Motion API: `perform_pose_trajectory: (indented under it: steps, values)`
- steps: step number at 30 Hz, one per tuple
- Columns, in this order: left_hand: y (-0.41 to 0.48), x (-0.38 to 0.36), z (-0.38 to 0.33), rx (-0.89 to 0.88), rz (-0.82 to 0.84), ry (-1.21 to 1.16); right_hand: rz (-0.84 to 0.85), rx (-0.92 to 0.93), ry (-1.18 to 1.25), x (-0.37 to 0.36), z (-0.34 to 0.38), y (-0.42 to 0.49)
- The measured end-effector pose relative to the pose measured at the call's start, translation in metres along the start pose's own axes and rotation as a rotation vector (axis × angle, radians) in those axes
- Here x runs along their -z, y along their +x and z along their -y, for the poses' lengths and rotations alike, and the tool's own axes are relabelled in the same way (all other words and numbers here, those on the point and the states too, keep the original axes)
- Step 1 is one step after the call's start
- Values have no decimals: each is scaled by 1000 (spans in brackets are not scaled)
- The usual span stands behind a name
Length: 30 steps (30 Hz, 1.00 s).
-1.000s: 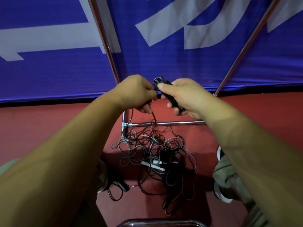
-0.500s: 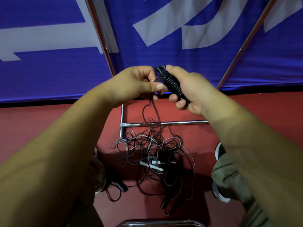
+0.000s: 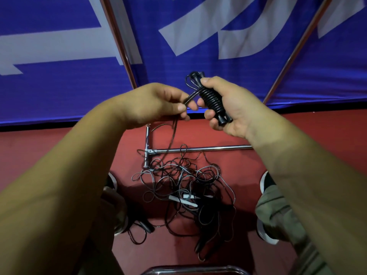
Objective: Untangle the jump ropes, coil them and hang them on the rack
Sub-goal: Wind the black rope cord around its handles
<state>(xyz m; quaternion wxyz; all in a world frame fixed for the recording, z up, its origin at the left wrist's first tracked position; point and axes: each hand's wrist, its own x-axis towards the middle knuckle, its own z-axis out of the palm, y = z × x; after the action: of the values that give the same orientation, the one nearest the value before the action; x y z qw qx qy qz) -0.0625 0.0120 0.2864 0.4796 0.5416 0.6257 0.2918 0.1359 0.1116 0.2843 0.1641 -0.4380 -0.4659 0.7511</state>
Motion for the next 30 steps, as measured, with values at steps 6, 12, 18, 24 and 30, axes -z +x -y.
perform_pose_trajectory:
  steps: [6, 12, 18, 24, 30]
  values:
    - [1, -3, -1, 106, -112, 427, 84, -36, -35, -4, -7, 2]
    - [5, -16, 3, 103, -164, 467, 253, -71, -94, -1, -2, -4]
    - [2, -15, 5, 35, -158, 274, 422, -198, -205, 0, -5, -13]
    - [5, -12, 3, -65, -132, 169, 613, -358, -336, -1, -11, -16]
    - [8, -8, -3, -125, -247, 220, 454, -353, -498, 4, -20, -2]
